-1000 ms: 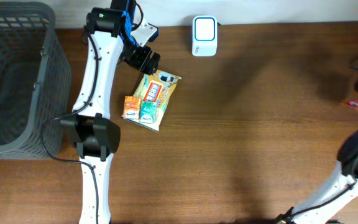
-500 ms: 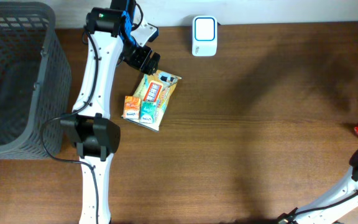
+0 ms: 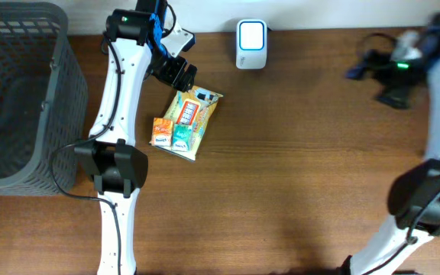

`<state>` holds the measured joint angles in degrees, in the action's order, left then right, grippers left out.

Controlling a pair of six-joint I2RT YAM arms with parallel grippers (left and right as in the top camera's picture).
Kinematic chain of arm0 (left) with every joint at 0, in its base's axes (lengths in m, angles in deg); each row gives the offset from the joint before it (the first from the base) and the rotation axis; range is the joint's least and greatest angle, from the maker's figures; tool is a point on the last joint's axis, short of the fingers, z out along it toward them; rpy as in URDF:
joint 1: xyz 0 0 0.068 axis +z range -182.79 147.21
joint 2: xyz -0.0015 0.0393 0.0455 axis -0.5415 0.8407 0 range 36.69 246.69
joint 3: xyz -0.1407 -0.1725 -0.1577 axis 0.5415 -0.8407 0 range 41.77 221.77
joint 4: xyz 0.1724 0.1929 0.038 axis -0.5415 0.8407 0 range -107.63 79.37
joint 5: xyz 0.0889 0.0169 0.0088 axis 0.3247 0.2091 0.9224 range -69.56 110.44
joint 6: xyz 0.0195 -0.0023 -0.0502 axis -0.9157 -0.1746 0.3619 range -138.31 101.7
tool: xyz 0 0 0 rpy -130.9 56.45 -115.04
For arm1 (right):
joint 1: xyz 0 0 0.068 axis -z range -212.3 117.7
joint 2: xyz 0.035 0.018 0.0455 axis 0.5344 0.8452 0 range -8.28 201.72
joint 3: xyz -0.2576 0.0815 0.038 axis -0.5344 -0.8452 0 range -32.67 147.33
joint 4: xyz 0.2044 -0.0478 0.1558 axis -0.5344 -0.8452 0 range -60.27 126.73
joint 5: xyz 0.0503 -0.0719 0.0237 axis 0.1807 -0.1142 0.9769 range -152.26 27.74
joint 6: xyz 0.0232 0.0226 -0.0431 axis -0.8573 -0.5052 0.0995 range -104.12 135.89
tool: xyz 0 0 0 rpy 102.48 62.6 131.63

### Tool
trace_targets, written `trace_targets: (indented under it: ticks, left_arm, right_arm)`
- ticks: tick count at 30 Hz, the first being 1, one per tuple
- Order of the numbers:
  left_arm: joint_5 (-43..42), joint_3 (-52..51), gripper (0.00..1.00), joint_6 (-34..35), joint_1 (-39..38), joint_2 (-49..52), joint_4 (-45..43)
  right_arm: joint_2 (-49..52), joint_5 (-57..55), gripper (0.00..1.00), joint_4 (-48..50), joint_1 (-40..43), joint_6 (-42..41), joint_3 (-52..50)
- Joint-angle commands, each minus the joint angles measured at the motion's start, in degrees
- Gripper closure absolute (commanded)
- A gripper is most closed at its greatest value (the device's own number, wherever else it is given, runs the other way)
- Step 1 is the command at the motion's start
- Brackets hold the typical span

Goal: Scan the item barcode
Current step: 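Carry the red bag right and drop it at the table's right edge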

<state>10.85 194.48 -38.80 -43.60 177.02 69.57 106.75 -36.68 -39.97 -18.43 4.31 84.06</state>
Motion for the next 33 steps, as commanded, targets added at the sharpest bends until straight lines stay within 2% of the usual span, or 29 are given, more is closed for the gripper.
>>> trace_targets:
  ticks: [1,7,13,25,28,33]
  left_arm:
    - [-0.2,1.1,0.01,0.3,0.1,-2.4,0.0]
    - [-0.2,1.1,0.01,0.3,0.1,-2.4,0.0]
    - [-0.2,1.1,0.01,0.3,0.1,-2.4,0.0]
    - [-0.3,1.1,0.01,0.3,0.1,-2.4,-0.9]
    - [-3.3,1.1,0.01,0.3,0.0,-2.4,-2.6]
    - [-11.8,1.1,0.01,0.3,0.1,-2.4,3.0]
  right_arm:
    - [0.2,-3.5,0.01,0.7,-10.3,1.7,-1.0]
    - [0.8,-11.3,0.01,3.8,-24.5,1.7,-1.0]
    - [0.8,-11.3,0.02,4.0,-31.9,1.7,-1.0]
    - [0.8,-11.3,0.02,4.2,-34.9,1.7,-1.0]
    - [0.8,-11.3,0.02,4.2,-34.9,1.7,-1.0]
    - [0.8,-11.3,0.01,4.2,-34.9,1.7,-1.0]
